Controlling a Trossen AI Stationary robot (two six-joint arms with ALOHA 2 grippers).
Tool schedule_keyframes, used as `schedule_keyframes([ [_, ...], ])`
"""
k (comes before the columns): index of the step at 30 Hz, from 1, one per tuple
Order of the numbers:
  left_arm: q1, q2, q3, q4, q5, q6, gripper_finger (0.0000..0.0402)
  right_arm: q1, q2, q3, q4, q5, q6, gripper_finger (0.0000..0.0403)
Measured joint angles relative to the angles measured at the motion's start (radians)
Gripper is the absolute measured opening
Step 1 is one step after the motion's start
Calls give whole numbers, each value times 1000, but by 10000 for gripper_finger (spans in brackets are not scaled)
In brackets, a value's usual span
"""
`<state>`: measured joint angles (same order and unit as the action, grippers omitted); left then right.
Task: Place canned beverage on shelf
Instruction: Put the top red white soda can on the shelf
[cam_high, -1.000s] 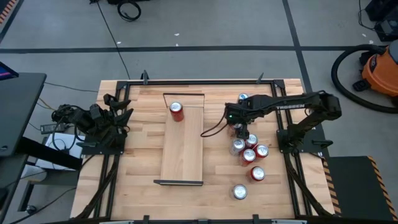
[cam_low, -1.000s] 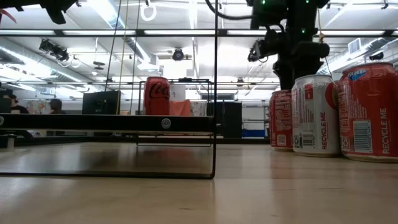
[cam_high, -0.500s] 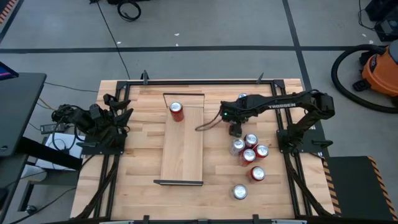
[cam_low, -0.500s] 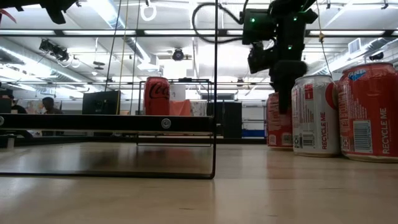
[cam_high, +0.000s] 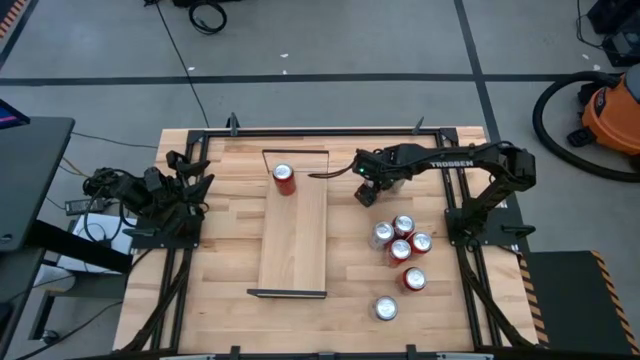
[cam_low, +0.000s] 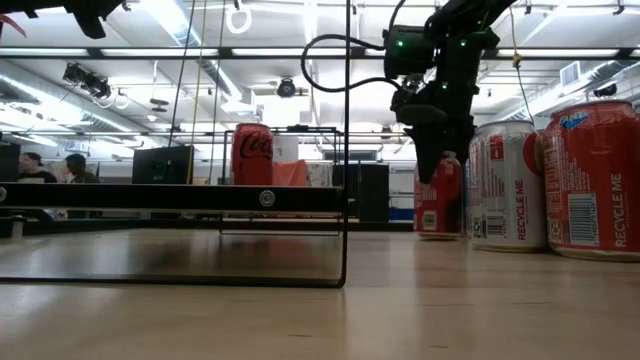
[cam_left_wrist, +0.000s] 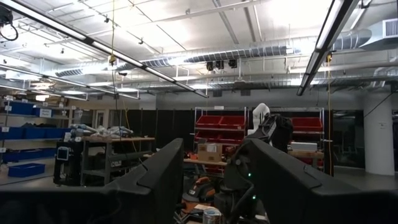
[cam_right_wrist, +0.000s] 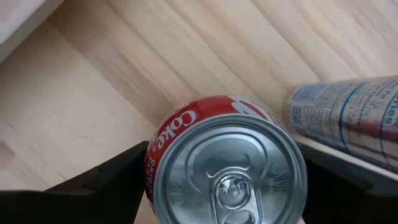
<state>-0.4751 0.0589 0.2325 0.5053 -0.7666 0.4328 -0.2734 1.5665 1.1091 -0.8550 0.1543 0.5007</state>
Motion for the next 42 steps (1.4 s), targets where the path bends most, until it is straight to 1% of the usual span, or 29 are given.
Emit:
schedule_keyframes([
  [3,0,0,0,0,0,0,194,0,0,-1,9,-1,-10,353],
  [8,0,0,0,0,0,0,194,0,0,0,43,-37,-35,365],
  [12,0,0,0,0,0,0,194,4,0,6,48,-43,-98,373],
  [20,0,0,0,0,0,0,194,5,0,67,16,-70,-388,375],
  [25,0,0,0,0,0,0,194,7,0,84,-11,-70,-670,375],
  [30,0,0,0,0,0,0,194,11,0,84,-21,-70,-890,375],
  [36,0,0,0,0,0,0,194,11,0,84,-30,-70,-1048,375],
  [42,0,0,0,-1,0,0,194,10,0,84,-58,-81,-1087,375],
])
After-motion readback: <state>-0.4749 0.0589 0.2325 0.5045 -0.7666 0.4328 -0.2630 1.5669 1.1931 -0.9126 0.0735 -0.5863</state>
